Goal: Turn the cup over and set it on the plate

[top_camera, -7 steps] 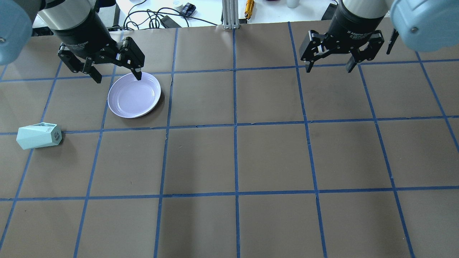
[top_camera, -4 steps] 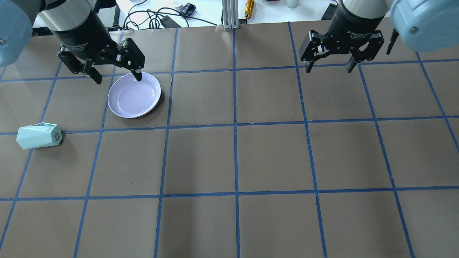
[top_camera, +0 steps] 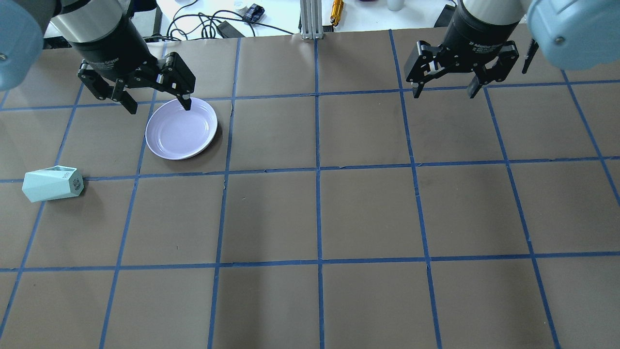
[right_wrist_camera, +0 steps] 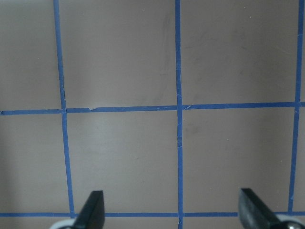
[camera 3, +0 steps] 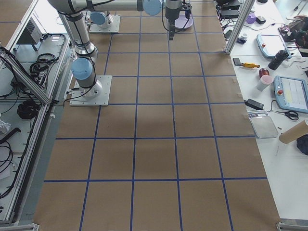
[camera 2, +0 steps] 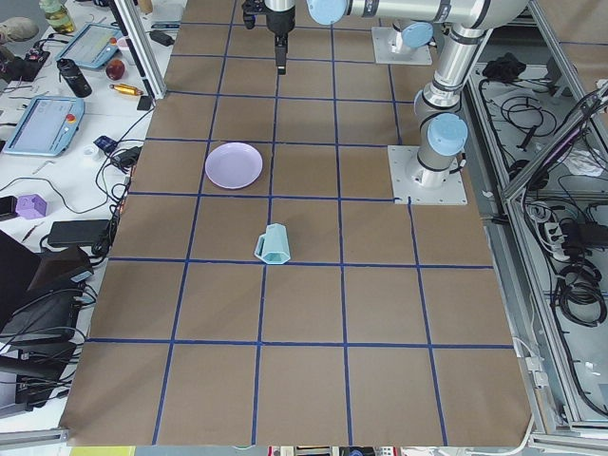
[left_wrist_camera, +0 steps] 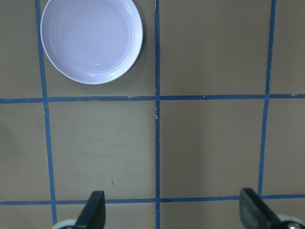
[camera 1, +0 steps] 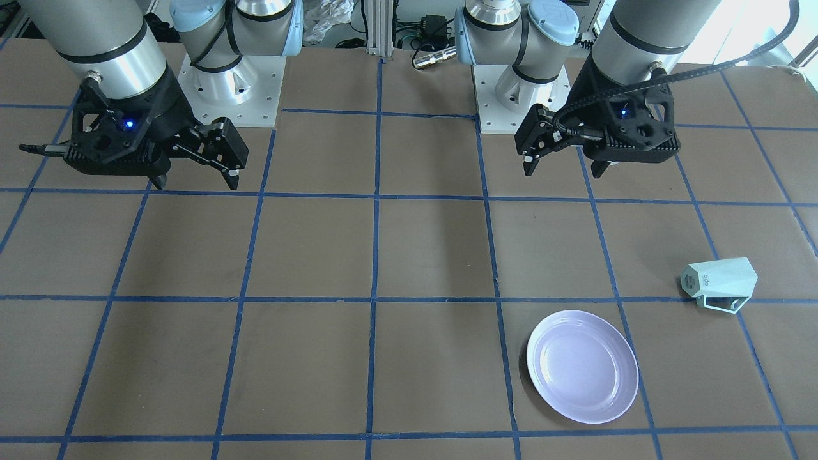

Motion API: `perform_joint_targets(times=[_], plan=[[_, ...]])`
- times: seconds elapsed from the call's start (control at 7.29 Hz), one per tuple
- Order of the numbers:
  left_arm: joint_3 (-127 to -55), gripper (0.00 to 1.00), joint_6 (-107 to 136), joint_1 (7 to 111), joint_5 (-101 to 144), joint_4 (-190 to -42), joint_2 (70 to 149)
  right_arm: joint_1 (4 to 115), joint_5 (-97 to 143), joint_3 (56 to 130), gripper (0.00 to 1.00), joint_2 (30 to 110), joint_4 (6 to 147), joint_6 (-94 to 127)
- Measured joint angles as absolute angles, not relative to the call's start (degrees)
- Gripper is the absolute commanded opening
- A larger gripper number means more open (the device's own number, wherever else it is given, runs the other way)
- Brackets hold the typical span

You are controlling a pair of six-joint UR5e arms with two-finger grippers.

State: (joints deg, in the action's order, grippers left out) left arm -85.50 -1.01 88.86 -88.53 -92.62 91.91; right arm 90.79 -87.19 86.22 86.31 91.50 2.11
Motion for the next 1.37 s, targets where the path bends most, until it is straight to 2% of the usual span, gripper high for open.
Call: perform_joint_targets(times=[0.82, 1.37], plan=[[-85.05, 1.00, -2.28, 87.81, -88.40, -92.97, 92.09, 90.79, -87.19, 86.22, 1.00, 86.31, 91.49, 2.11], [-84.91, 1.00, -11.50, 77.46, -88.75, -96.03, 93.12, 90.79, -87.19, 86.22, 1.00, 86.31, 91.50, 2.11]])
